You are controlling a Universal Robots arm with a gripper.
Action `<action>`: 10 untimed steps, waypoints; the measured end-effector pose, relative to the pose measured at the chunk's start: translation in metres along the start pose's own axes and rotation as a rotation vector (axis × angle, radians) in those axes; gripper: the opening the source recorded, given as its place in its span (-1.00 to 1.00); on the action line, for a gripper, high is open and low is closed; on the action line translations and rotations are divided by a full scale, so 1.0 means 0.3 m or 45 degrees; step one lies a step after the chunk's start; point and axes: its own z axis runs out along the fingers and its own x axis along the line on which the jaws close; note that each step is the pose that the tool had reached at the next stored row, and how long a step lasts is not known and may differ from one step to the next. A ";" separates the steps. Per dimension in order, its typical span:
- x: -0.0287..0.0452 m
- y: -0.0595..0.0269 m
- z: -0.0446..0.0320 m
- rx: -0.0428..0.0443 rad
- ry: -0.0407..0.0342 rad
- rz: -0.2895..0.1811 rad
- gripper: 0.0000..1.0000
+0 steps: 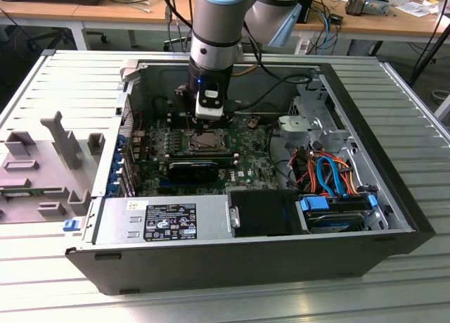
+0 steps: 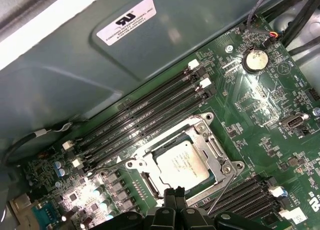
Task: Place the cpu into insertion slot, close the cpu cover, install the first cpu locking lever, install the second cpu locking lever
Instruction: 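Install the first cpu locking lever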
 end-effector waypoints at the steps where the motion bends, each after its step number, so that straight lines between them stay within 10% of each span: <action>1: 0.000 0.000 0.000 0.000 -0.0001 -0.002 -0.79; 10: 0.000 0.000 0.000 0.003 -0.0004 -0.024 -0.79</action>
